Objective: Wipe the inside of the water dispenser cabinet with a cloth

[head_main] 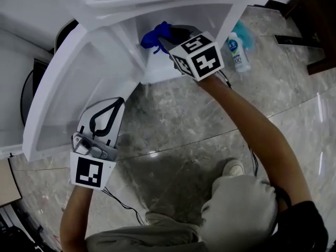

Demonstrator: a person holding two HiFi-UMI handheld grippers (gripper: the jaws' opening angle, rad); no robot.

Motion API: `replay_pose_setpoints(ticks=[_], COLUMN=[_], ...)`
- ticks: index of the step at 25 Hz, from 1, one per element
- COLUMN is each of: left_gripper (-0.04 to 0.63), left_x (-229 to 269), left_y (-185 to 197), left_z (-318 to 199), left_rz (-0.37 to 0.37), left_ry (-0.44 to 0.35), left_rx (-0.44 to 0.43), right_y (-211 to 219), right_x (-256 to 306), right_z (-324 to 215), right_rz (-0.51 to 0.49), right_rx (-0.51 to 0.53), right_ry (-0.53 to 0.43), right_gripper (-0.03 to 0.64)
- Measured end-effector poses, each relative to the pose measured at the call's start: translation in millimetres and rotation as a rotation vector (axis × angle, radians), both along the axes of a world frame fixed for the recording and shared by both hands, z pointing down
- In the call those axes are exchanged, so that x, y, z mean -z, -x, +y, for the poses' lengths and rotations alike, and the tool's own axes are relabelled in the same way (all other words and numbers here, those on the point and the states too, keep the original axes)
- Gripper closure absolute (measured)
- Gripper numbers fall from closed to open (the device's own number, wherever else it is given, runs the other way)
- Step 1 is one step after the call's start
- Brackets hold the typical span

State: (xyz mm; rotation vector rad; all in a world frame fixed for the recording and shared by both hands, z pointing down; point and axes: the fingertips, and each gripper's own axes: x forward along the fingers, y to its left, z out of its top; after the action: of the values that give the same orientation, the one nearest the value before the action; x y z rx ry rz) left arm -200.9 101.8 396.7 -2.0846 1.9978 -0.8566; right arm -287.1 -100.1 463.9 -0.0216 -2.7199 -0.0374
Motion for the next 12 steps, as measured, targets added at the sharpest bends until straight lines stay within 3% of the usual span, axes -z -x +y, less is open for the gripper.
replay_pose_setpoints(ticks=[5,12], left_gripper=[0.589,0.589], left_x=[5.6,25.0], left_y=[-15.4,-7.0], left_z=[14.6,37.7], left_rz=[0.061,0.097], left_ry=[0.035,0.008], left_rx=[-0.003,0.115], right_y=[41.2,80.7], right_x=[-40.8,-83.8], right_z=[12.3,13.4], right_rz=[0.127,0.225], right_rx=[0.115,0.262], right_ry=[-0.375,-0.589], right_gripper=[0.512,0.512])
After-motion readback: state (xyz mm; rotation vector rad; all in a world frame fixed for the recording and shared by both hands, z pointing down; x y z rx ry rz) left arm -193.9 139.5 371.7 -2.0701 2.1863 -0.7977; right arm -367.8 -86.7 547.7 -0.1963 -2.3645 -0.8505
